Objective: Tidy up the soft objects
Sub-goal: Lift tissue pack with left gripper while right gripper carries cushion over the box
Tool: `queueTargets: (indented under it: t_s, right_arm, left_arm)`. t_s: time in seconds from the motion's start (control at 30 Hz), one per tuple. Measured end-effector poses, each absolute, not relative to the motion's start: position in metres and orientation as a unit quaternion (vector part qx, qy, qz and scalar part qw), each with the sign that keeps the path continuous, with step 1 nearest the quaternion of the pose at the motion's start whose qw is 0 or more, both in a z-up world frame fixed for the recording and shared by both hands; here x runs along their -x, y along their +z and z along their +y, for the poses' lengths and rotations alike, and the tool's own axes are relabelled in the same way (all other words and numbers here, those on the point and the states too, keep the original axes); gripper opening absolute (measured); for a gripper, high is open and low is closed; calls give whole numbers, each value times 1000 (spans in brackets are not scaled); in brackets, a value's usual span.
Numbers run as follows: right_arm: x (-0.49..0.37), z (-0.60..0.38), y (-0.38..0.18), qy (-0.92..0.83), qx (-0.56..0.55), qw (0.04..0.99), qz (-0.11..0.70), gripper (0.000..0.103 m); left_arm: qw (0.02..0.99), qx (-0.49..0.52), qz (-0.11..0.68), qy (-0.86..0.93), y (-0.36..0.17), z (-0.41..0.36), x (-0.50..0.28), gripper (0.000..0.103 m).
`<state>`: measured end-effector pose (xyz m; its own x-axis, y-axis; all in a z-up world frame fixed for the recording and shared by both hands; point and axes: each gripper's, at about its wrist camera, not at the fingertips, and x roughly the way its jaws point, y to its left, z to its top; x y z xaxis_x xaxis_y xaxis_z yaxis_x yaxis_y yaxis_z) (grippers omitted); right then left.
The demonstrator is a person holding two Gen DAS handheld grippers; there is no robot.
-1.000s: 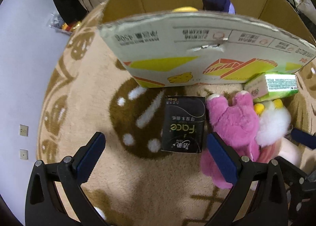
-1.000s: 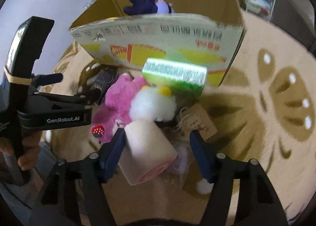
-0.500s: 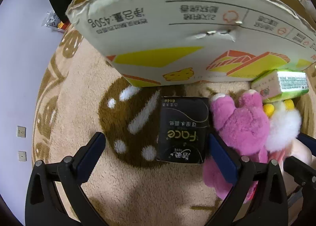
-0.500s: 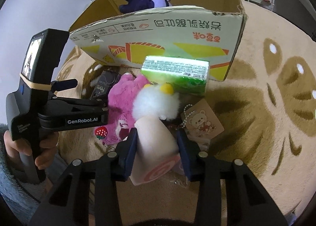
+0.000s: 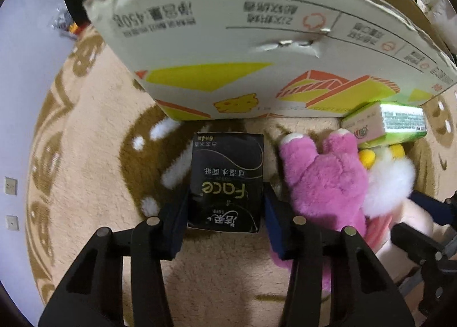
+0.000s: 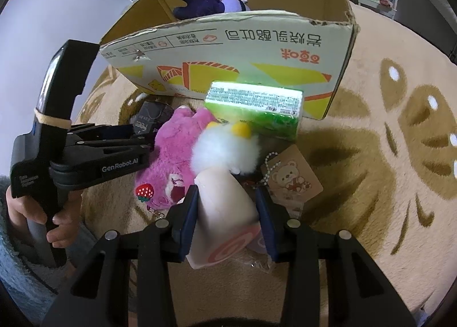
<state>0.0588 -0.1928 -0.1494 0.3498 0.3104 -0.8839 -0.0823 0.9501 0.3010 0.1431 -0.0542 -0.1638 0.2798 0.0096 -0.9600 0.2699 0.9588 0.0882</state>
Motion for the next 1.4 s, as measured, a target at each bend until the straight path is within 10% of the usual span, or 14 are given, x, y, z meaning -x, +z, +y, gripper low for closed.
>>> queueTargets:
  t_s: [1.4]
  right_arm:
    - [-34,-201,-1,25,-15,969,245,27]
  left_arm:
    - [968,-91,231,-41,12,-30,-39,46]
